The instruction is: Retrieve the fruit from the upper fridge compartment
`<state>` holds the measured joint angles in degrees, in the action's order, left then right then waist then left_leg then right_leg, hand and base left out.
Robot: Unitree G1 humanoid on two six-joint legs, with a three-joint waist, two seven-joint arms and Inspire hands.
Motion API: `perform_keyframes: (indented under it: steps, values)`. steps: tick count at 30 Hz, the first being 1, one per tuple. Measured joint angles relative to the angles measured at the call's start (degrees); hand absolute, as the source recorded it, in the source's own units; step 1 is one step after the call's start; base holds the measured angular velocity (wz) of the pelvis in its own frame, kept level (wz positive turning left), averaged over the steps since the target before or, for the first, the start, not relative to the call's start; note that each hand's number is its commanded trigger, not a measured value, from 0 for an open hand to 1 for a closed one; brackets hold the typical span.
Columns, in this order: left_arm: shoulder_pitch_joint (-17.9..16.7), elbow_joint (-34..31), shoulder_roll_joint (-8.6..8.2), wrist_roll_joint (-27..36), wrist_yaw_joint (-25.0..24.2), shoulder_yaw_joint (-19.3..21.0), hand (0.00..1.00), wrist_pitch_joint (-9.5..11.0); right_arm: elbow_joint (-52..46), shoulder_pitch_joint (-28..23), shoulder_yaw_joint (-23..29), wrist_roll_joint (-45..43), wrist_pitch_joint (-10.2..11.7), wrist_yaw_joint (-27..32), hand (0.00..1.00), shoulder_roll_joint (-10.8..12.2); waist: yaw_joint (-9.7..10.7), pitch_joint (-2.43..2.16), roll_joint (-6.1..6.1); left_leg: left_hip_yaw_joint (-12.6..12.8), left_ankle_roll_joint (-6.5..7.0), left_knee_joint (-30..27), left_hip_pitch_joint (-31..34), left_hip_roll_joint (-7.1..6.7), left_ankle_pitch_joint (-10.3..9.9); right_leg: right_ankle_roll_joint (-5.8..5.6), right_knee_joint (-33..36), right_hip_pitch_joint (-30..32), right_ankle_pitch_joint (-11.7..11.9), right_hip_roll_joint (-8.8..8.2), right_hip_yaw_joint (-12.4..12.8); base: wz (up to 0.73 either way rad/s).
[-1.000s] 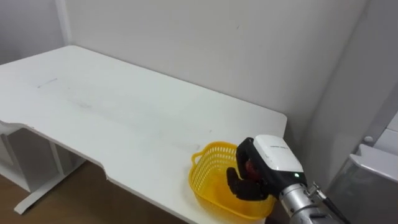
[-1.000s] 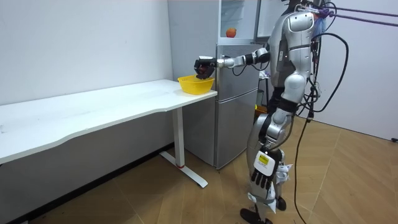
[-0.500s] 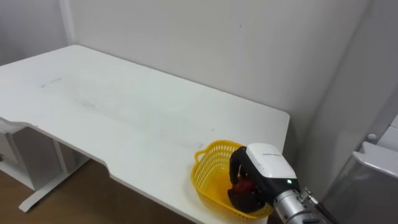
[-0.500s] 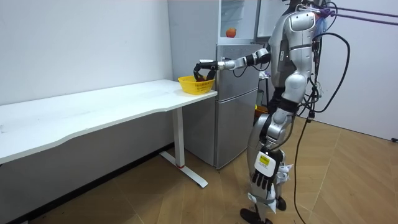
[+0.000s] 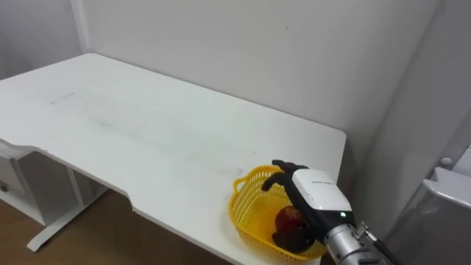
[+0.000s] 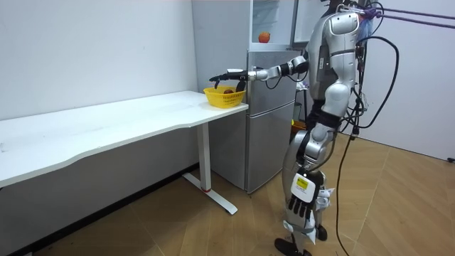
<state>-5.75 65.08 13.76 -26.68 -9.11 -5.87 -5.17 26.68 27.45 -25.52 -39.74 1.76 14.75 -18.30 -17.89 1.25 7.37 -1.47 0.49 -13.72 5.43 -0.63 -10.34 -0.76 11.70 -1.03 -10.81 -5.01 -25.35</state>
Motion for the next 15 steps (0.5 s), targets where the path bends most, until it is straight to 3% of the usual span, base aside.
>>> perform_keyframes:
  steps: [9, 15]
  values:
    - [-0.5, -0.3, -0.07, 0.0, 1.5, -0.1, 0.0, 0.2, 0.0, 0.4, 0.1, 5.0, 0.1, 0.0, 0.0, 0.1, 0.3, -0.03, 0.04, 0.0, 0.03, 0.0, 0.1, -0.01, 0.0, 0.0, 0.0, -0.1, 0.0, -0.03, 0.1, 0.0]
    - [-0.8, -0.4, -0.42, -0.4, 2.3, 0.0, 0.0, 0.0, -1.5, 1.9, 4.5, 8.6, 0.1, 0.2, 0.0, 0.3, 0.6, -0.11, -0.26, 0.0, 0.03, -0.5, 0.2, -0.03, 0.0, 0.0, 0.0, -0.2, 0.0, -0.01, 0.1, 0.0]
